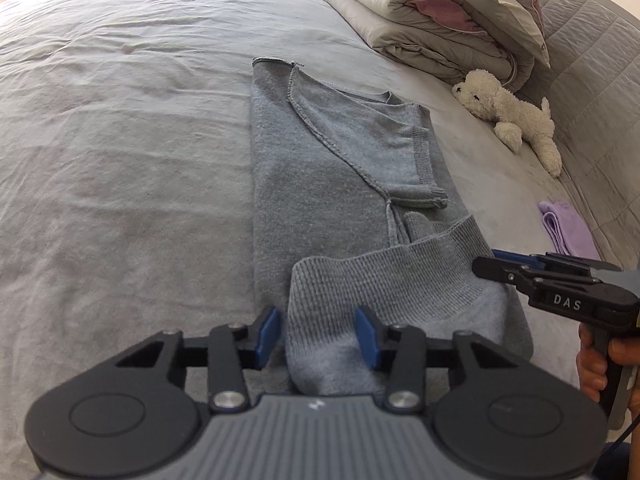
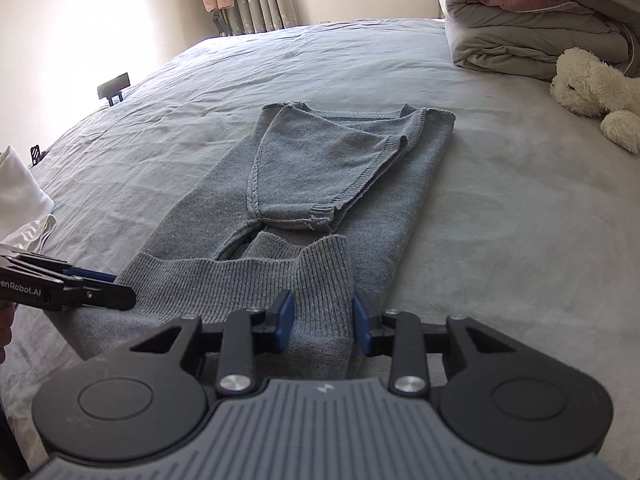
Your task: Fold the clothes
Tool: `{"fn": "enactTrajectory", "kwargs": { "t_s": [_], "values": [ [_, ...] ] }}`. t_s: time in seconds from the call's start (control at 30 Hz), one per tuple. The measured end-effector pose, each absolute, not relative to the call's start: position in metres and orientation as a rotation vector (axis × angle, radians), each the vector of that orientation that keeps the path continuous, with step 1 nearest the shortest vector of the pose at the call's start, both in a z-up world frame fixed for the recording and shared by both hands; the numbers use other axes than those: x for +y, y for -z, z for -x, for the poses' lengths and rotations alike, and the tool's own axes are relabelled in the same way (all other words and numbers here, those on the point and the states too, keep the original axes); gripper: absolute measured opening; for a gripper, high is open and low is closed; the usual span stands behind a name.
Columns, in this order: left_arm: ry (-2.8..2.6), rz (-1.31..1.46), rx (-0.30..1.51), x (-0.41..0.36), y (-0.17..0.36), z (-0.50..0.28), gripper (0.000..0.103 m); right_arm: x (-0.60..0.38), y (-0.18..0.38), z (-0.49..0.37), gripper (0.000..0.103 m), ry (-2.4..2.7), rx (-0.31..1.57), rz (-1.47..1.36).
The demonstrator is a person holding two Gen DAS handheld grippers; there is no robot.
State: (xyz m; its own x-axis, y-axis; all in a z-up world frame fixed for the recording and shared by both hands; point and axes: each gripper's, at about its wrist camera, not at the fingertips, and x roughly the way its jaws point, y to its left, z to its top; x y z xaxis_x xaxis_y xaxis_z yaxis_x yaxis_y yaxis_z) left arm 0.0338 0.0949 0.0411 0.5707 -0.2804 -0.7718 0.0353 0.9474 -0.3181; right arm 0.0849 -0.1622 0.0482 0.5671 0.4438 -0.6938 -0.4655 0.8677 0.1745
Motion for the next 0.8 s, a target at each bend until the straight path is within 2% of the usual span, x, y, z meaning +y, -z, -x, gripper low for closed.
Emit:
{"fn": "enactTrajectory", "kwargs": {
  "t_s": [0.07,0.1,0.33,0.53,0.67,0.73,0.77,0.8],
  "values": [
    [0.191,0.278,0.928,0.096,-0.045,-0.031,0.019,-0.16,-0.05,-0.083,0.01,-0.533,0.789,0.041],
    [0.192,0.276,0.917,0.096,-0.047,-0.03,0.017,-0.16,-0.053,-0.081,0.01,-0.536,0.774,0.041],
    [0.189,0.164,0.841,0.088,-0.063,-0.018,0.015,-0.162,-0.069,-0.065,0.009,-0.576,0.709,0.031],
    [0.194,0.112,0.834,0.085,-0.068,-0.014,0.015,-0.165,-0.065,-0.065,0.009,-0.573,0.742,0.025],
    [0.215,0.105,0.857,0.086,-0.063,-0.017,0.025,-0.164,-0.059,-0.073,0.018,-0.561,0.775,0.011],
    [0.221,0.126,0.878,0.085,-0.058,-0.019,0.034,-0.162,-0.057,-0.076,0.022,-0.554,0.785,0.021],
    [0.217,0.136,0.889,0.086,-0.055,-0.021,0.042,-0.161,-0.055,-0.077,0.028,-0.551,0.787,0.022],
    [0.213,0.146,0.9,0.087,-0.053,-0.022,0.043,-0.16,-0.054,-0.078,0.031,-0.548,0.789,0.023]
  ]
}}
